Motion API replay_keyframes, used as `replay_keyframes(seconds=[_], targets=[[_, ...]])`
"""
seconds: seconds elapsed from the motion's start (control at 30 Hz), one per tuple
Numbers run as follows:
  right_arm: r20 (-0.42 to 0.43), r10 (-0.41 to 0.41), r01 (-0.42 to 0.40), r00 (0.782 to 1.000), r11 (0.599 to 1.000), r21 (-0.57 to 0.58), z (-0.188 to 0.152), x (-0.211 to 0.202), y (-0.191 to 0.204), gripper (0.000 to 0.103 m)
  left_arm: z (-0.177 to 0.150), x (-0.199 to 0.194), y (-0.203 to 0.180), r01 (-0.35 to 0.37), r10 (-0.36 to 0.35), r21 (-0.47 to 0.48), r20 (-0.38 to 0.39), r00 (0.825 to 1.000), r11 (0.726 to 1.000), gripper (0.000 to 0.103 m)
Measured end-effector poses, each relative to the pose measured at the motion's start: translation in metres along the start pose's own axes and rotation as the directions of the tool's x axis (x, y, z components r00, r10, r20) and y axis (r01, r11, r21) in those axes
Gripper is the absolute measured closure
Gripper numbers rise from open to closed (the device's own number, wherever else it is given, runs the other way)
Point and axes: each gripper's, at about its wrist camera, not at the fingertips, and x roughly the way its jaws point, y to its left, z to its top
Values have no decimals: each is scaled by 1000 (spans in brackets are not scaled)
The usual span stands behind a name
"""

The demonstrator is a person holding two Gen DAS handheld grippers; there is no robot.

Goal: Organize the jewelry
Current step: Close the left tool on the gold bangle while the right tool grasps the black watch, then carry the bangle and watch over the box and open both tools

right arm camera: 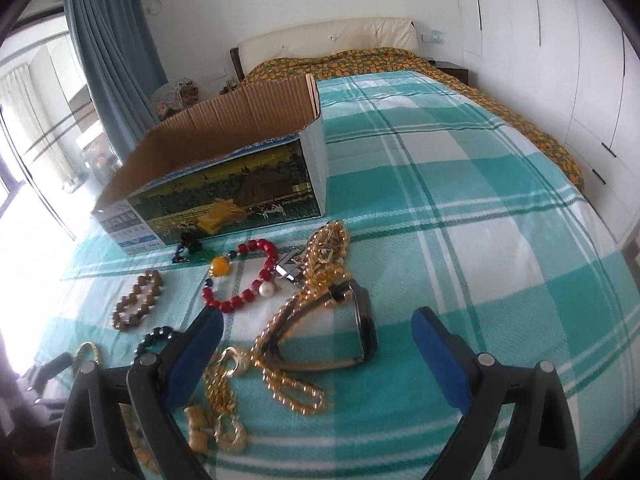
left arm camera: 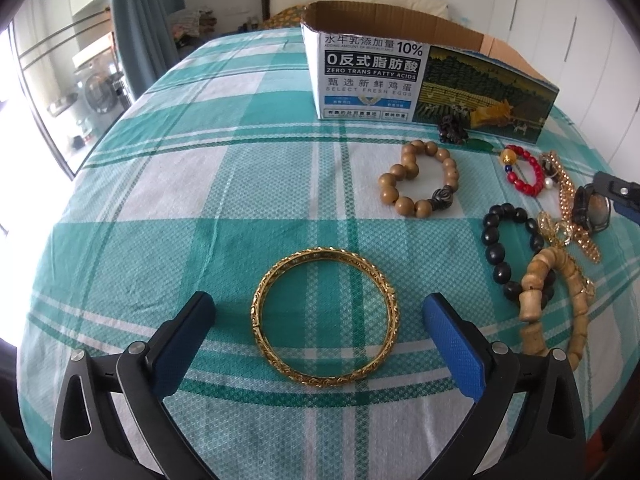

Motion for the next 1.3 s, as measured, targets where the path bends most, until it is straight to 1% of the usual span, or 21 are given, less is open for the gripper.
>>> replay_keyframes(seconds=[0.07, 0.1, 0.17, 0.33, 0.37, 0.47, 0.57, 0.63, 0.7, 0.8, 0.87, 0.9, 0.97, 1.03, 1.07, 1.1, 1.13, 1.2, 1.3], targets=[[-39, -106, 103, 994, 991, -90, 4, 20, 9, 6, 0, 0, 0, 1, -1, 0, 0, 1000, 1000, 0], [-52, -147, 139, 988, 982, -124, 3, 24, 10, 6, 0, 0, 0, 1, -1, 1, 0, 1000, 1000, 0], [-57, -132, 123, 990, 983, -137, -3, 18, 0, 6, 0, 0, 0, 2, -2, 1, 1, 1000, 1000, 0], [-41, -171, 162, 984, 973, -162, -16, -13, -36, 6, -1, -1, 0, 1, -1, 1, 1, 1000, 1000, 0], [-38, -161, 153, 986, 976, -156, -18, -20, -41, 6, -1, -1, 0, 1, -1, 2, 1, 1000, 1000, 0], [-45, -91, 85, 995, 989, -119, -26, -39, -52, 6, -2, -3, 1, 16, -16, 2, -2, 1000, 1000, 0], [-65, -26, 21, 998, 997, -79, -30, -40, -55, 6, -5, -10, 7, 69, -68, 9, -8, 998, 998, 1], [-73, -26, 21, 997, 997, -80, -31, -31, -53, 6, -6, -15, 12, 114, -114, 9, -10, 993, 993, 1], [-75, -26, 20, 997, 997, -81, -29, -17, -50, 6, -8, -18, 17, 140, -140, 18, -15, 990, 990, 1], [-114, -27, 20, 993, 998, -61, -23, 9, -47, 5, -9, -16, 17, 137, -135, 65, -44, 990, 988, 1], [-100, -34, 28, 994, 998, -58, -18, 15, -44, 6, -8, -11, 12, 115, -109, 108, -53, 993, 988, 1], [-105, -29, 24, 994, 998, -55, -16, 17, -43, 5, -8, -8, 8, 85, -79, 129, -50, 996, 988, 0], [-100, -20, 16, 995, 999, -39, -13, 19, -43, 6, -5, -6, 4, 71, -66, 140, -39, 997, 988, 0], [-87, -1, -1, 996, 1000, -26, -12, 20, -44, 9, -1, -3, 3, 61, -57, 122, -37, 998, 991, 2], [-75, 11, -13, 997, 1000, -21, -11, 19, -46, 34, 2, -2, 3, 65, -62, 103, -28, 998, 993, 10], [-59, 3, -5, 998, 1000, -31, -10, 18, -47, 53, 3, -3, 3, 61, -60, 95, -11, 998, 994, 26], [-64, 1, -3, 998, 999, -36, -9, 17, -49, 53, 5, -4, 3, 60, -61, 98, 2, 998, 993, 32], [-83, 45, -47, 996, 999, -15, -6, 16, -57, 53, 9, -3, 4, 67, -66, 90, -13, 998, 994, 33], [-69, 49, -52, 996, 998, -45, -3, 5, -59, 54, 12, -5, 7, 77, -76, 64, -23, 997, 995, 33]])
